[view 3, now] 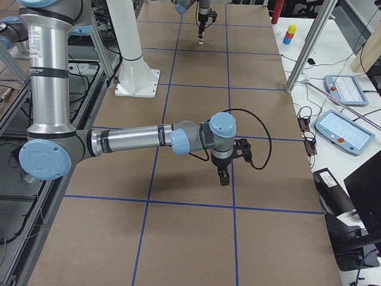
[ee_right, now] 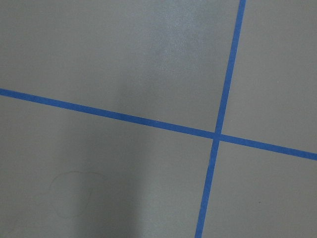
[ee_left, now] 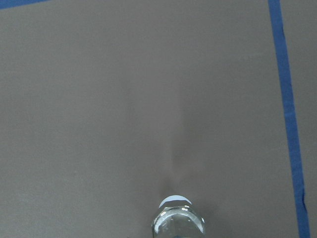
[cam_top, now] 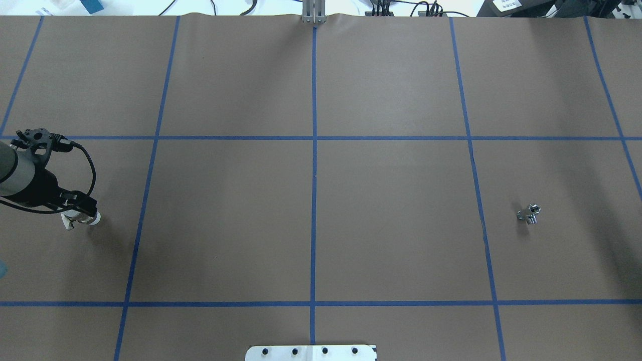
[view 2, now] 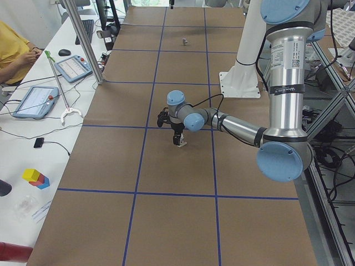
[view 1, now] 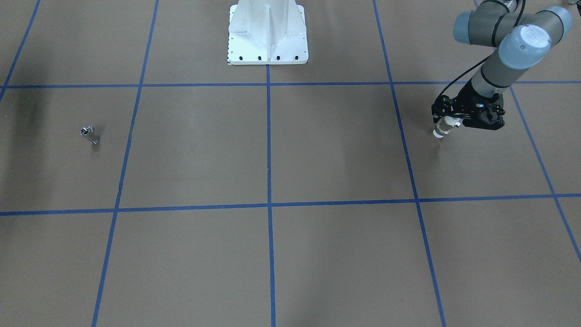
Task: Assemble PPR valve and pipe with both arms
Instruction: 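Lower the left gripper onto the white-and-silver valve and grasp it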
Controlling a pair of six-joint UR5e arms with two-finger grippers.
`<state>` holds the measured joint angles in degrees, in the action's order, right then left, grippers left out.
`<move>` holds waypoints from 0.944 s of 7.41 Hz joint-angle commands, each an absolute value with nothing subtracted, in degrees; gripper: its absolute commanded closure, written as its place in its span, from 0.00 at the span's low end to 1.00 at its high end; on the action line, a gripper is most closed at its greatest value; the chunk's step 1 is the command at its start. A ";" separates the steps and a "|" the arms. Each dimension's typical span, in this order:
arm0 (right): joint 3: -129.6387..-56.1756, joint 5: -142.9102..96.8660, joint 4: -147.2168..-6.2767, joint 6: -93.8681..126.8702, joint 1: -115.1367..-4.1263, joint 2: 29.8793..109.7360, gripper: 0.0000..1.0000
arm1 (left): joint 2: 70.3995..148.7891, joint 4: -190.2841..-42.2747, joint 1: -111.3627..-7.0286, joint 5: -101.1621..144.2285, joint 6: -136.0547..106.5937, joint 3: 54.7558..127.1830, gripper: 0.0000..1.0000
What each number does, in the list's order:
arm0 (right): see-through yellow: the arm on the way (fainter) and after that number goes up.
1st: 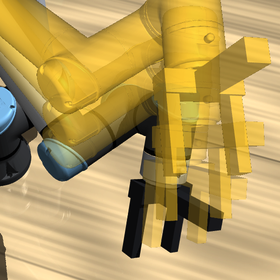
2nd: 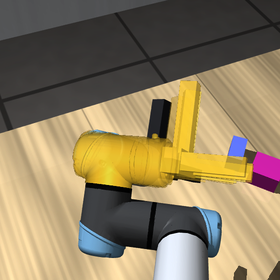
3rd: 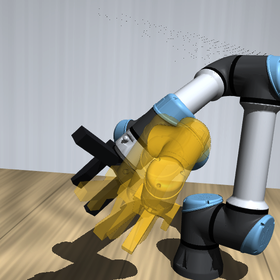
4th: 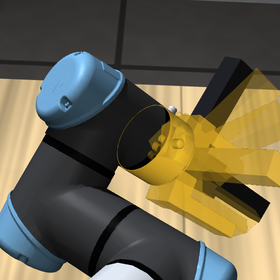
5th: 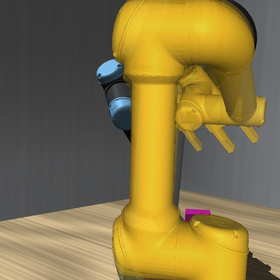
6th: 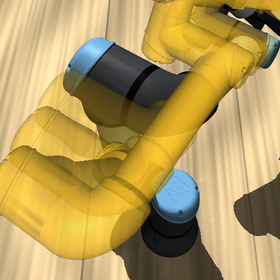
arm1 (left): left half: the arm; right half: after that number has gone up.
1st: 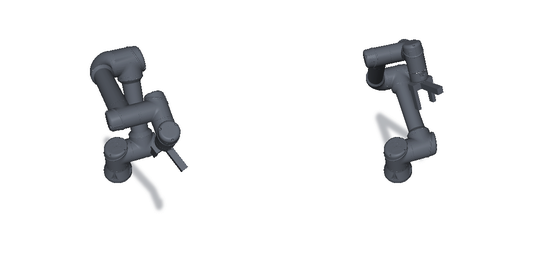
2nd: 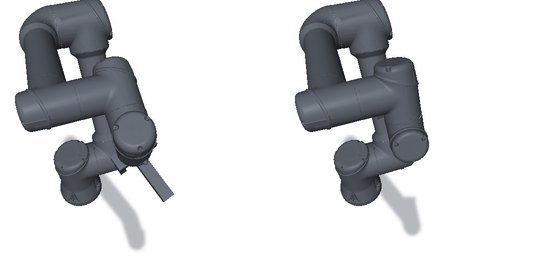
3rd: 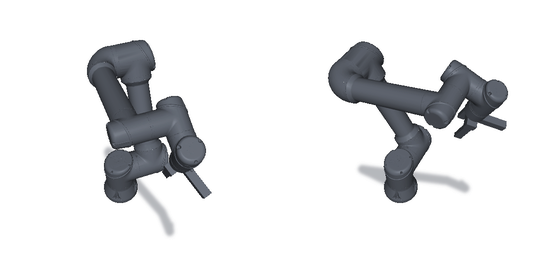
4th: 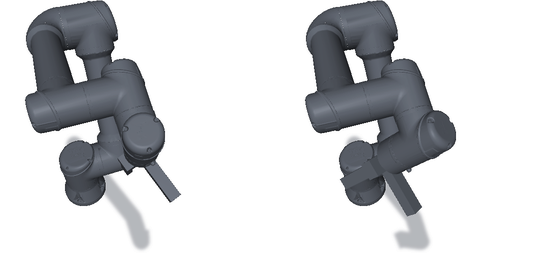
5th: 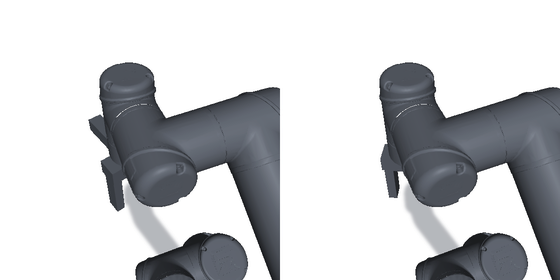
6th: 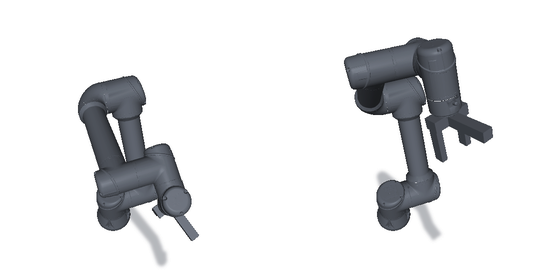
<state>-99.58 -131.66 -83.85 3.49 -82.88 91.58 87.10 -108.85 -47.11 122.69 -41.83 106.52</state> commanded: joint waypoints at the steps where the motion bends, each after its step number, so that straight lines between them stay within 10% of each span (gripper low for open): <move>1: -99.58 -131.66 -83.85 3.43 -82.88 91.58 0.00 | 87.10 -108.90 -46.41 122.78 -41.84 106.26 0.11; 3: -99.67 -131.66 -83.85 3.43 -82.88 91.58 0.00 | 87.10 -108.90 -45.88 122.78 -41.84 106.26 0.15; 7: -99.76 -131.75 -83.85 3.52 -82.88 91.58 0.00 | 86.40 -108.72 -46.05 122.78 -41.84 106.70 0.87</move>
